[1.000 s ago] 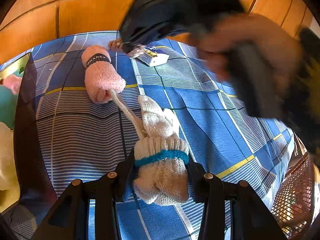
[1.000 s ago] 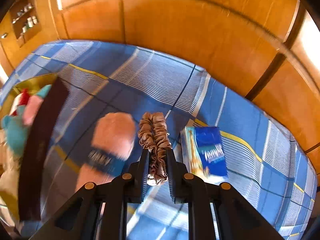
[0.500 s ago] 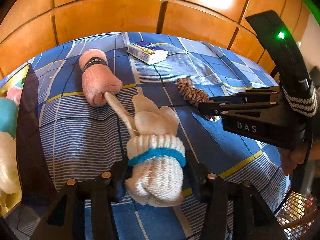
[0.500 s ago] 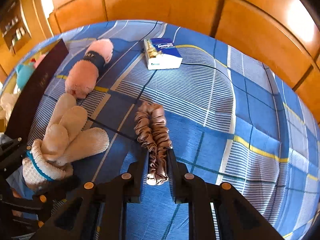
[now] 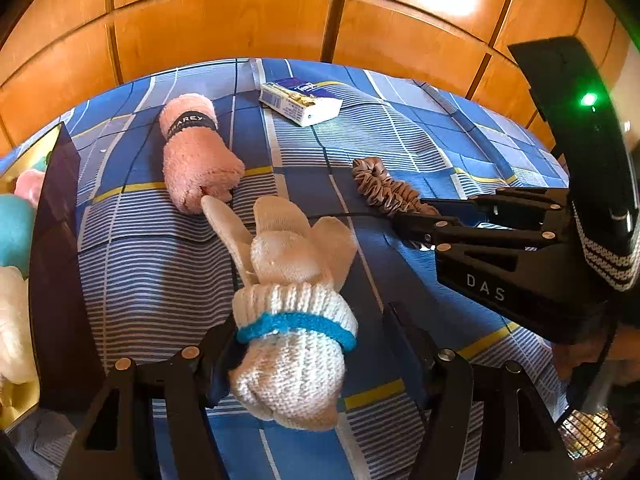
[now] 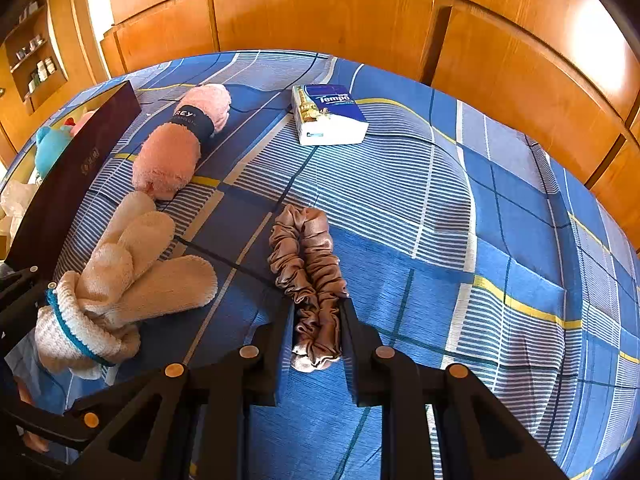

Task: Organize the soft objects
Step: 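Grasp the brown satin scrunchie with the right gripper, then carry the white knit glove over the gold tray and release it with the left gripper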

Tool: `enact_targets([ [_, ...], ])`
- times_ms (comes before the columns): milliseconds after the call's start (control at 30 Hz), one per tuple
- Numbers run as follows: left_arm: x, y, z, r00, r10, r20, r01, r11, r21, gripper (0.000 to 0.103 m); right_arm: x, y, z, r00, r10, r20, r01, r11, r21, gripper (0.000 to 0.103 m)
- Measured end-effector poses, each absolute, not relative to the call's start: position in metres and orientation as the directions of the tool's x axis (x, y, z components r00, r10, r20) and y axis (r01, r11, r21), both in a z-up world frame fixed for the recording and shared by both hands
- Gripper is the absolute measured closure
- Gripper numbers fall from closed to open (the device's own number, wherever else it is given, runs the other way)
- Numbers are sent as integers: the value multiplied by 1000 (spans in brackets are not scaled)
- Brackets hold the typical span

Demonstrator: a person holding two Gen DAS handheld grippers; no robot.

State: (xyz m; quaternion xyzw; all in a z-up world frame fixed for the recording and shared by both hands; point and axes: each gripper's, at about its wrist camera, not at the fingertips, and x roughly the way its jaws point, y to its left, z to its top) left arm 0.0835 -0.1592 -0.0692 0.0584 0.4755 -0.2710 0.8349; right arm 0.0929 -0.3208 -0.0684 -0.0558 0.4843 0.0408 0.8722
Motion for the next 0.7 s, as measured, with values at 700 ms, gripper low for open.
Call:
enact_targets([
  [700, 70, -107, 12, 602, -367, -709, 406, 905, -124, 62, 89, -316, -69, 549, -4, -836, -142, 985, -98, 81],
])
